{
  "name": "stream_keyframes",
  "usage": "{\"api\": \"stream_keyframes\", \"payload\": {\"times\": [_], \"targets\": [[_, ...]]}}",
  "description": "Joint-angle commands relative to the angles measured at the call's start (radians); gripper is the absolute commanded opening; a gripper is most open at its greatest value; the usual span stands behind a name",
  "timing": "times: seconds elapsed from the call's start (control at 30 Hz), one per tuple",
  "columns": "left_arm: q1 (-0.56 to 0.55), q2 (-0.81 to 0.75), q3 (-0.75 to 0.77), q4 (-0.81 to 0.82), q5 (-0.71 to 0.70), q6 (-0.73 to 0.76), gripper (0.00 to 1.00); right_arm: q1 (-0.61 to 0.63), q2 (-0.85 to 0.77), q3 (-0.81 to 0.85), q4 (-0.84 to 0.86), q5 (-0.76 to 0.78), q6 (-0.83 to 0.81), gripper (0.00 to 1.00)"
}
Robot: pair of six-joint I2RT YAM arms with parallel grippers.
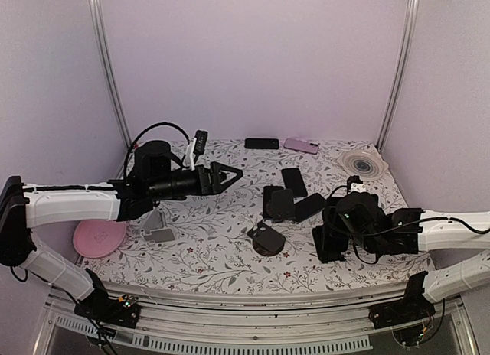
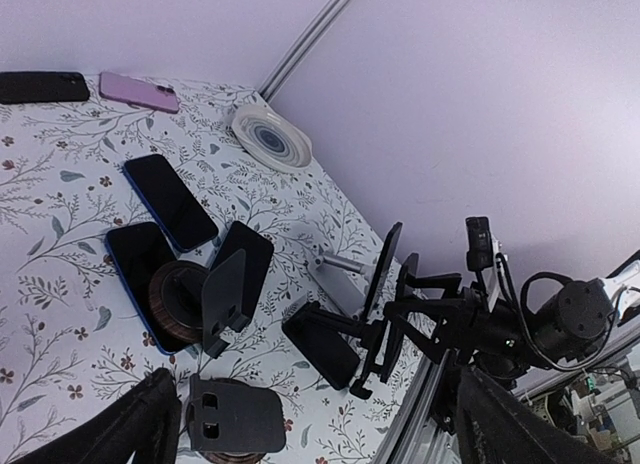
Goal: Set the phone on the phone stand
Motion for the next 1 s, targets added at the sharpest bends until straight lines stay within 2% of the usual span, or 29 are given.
{"api": "stream_keyframes", "payload": {"times": [0.0,0.97], "targets": [[0.015,-0.021,-0.02,0.046,0.006,-0.01,0.96,-0.002,-0.024,-0.023,0.062,0.031,0.034,0.12],[0.018,-0.013,-0.035,0.072,0.012,-0.017,0.96,-0.003,0.039,-0.126,0.206,-0.001,0.03,0.12]]}}
